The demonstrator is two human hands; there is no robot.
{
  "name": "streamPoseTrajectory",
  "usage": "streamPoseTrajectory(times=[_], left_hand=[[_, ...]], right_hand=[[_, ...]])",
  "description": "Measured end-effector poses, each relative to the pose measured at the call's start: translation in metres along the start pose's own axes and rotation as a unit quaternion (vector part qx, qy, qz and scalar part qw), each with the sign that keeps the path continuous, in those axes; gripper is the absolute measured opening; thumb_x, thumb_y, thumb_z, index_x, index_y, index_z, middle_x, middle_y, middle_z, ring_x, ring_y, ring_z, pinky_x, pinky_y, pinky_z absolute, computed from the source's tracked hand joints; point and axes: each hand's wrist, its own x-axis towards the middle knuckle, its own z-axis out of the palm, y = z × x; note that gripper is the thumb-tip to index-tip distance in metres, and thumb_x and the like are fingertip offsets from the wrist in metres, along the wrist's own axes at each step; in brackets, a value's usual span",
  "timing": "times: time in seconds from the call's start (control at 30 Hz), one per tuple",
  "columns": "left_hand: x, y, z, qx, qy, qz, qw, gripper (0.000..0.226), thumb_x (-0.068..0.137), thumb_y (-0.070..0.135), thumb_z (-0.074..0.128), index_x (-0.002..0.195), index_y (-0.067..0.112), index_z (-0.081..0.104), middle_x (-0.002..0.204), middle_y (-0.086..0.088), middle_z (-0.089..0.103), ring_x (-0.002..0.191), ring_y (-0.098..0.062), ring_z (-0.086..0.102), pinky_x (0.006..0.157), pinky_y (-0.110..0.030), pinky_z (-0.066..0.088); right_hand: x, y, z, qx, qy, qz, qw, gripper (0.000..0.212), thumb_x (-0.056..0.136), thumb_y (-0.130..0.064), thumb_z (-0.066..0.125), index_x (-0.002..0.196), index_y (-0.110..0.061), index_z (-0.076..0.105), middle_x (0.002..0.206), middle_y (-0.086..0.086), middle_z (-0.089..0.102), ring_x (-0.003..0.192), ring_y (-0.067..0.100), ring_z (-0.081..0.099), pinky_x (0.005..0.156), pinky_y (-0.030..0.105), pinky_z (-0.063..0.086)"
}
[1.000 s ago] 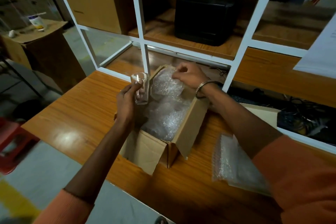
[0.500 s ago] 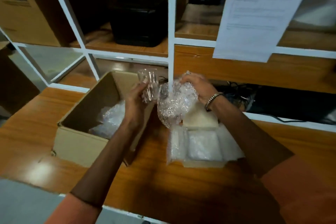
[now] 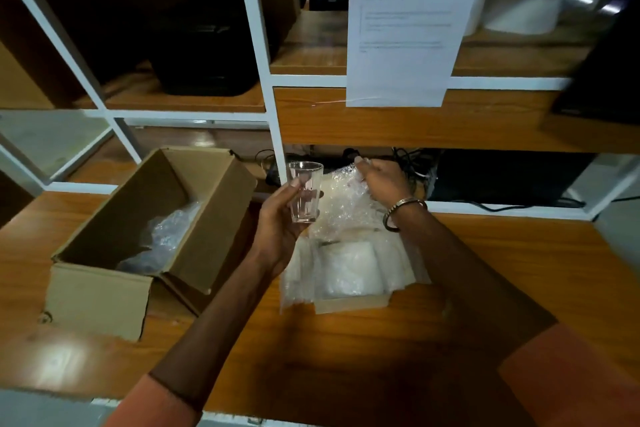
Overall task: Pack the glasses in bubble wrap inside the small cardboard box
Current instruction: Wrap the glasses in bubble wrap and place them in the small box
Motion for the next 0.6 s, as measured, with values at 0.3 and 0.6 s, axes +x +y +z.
streamPoseTrajectory(times=[0.3, 0.6], left_hand=[[0.004, -0.002, -0.009, -0.03, 0.019, -0.008, 0.999, 0.06, 0.096, 0.04, 0.071, 0.138, -0.002, 0.066, 0.129, -0.024, 0.068, 0.111, -0.03, 0.073, 0.113, -0.051, 0.051], [0.005, 0.017, -0.023, -0.026, 0.052, 0.029, 0.998, 0.046, 0.106, 0.032, 0.06, 0.138, 0.0, 0.065, 0.111, -0.012, 0.077, 0.094, -0.021, 0.073, 0.087, -0.035, 0.057]], right_hand=[[-0.018, 0.0, -0.022, 0.039, -0.093, -0.015, 0.995, 0.037, 0.092, -0.052, 0.074, 0.087, -0.016, 0.078, 0.082, 0.0, 0.066, 0.072, 0.01, 0.058, 0.075, 0.029, 0.044], [-0.009, 0.013, -0.047, -0.098, -0.097, 0.002, 0.99, 0.069, 0.069, -0.049, 0.095, 0.127, -0.021, 0.07, 0.105, 0.002, 0.075, 0.099, 0.023, 0.073, 0.093, 0.039, 0.06]])
